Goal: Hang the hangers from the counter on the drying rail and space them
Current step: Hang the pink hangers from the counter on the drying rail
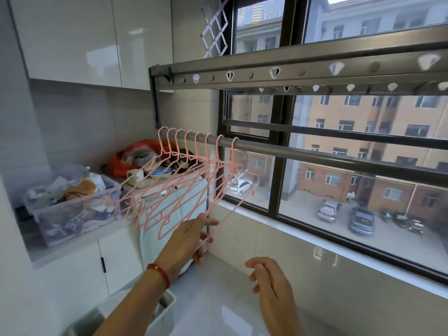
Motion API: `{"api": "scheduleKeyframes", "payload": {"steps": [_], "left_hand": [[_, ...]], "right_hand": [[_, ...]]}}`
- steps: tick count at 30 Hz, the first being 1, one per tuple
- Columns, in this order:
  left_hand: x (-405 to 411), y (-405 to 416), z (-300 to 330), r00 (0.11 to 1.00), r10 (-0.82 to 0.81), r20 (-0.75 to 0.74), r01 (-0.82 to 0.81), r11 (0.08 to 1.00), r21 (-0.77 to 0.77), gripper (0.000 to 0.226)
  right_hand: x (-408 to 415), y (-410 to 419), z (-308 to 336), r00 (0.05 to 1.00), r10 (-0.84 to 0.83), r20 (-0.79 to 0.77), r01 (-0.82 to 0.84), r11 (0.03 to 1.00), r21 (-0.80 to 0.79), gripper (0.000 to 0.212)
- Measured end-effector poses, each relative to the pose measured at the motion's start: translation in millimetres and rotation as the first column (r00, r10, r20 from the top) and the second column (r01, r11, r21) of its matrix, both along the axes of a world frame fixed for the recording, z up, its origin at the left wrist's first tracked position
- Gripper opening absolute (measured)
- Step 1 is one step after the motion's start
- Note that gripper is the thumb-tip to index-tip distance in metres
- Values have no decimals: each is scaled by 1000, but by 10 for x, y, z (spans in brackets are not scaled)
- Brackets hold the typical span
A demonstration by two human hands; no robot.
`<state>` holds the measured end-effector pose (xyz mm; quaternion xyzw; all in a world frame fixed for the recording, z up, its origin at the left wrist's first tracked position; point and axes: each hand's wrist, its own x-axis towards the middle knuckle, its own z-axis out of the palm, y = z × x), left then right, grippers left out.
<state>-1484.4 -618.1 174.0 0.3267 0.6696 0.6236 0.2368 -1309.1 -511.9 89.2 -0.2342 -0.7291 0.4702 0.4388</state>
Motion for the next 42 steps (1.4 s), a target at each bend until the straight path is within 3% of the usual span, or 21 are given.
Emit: {"api": "scheduleKeyframes", "payload": {"steps": [19, 23, 27, 29, 33, 42], "left_hand": [[-85, 72, -48, 999, 47, -6, -48, 994, -95, 39], [-37, -56, -170, 997, 33, -75, -44, 988, -148, 35], [111, -283, -553, 997, 73, 3, -71, 979, -193, 54], [248, -354, -819, 994, 43, 96, -15, 962, -271, 57], [520, -285, -1226, 990, -112, 89, 138, 916, -376, 44], [1902, 151, -1067, 952, -262, -158, 238, 959, -156, 14]], "right_hand": [[18, -52, -31, 999, -12, 29, 13, 999, -34, 35], [42, -72, -37, 999, -17, 46, 18, 999, -39, 32], [151, -139, -63, 997, -33, 74, 37, 997, -64, 32], [254, -173, -107, 994, -47, 101, 55, 995, -79, 31], [549, -237, -202, 989, -100, 110, 114, 985, -127, 28], [1658, -273, -336, 970, -243, 1, 236, 941, -241, 21]]}}
